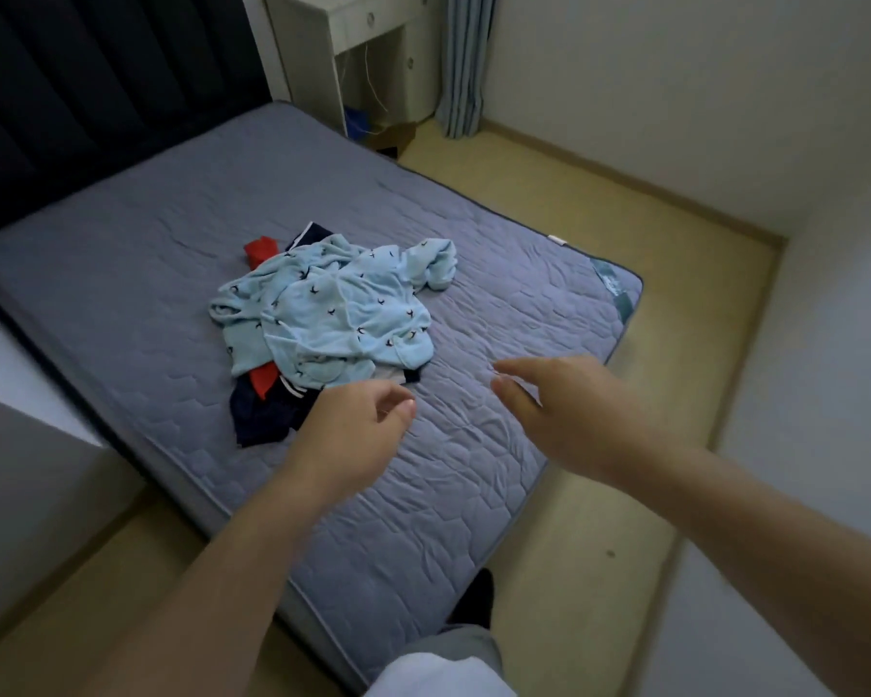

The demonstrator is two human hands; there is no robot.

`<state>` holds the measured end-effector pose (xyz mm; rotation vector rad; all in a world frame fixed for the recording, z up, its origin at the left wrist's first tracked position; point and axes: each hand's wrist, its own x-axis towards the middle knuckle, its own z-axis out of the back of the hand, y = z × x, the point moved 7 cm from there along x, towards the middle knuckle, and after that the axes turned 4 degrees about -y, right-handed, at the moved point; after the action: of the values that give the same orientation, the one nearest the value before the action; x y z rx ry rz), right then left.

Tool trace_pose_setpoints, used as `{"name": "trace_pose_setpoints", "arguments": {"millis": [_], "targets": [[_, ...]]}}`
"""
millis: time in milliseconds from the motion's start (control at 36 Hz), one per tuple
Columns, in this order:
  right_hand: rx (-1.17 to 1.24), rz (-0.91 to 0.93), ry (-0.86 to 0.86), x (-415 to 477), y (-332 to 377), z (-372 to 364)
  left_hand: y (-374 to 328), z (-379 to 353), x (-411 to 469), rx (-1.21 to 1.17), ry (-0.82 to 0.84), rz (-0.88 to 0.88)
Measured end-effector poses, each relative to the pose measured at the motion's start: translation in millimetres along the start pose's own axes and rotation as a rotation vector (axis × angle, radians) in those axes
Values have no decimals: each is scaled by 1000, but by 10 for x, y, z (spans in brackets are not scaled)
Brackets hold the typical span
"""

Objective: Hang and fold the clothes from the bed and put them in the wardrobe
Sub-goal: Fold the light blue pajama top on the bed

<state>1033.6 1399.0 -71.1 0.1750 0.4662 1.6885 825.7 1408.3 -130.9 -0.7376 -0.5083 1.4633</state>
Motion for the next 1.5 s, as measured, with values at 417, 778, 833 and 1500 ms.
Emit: {"name": "trace_pose_setpoints", "arguments": {"millis": [417,778,833,1500], "targets": [[-59,205,178,2249,-955,306,-266,-514,1851,-33,-103,237],[-89,357,585,4057,-1789,-1111,515,-1689,2618,-121,-314,747],[-89,350,613,4207,-1868,-1362,604,-1894,2704,-183,-305,792],[1063,-934,739,5354,-2743,-5126,2486,-3757,2823,-834,-602,1153]]}}
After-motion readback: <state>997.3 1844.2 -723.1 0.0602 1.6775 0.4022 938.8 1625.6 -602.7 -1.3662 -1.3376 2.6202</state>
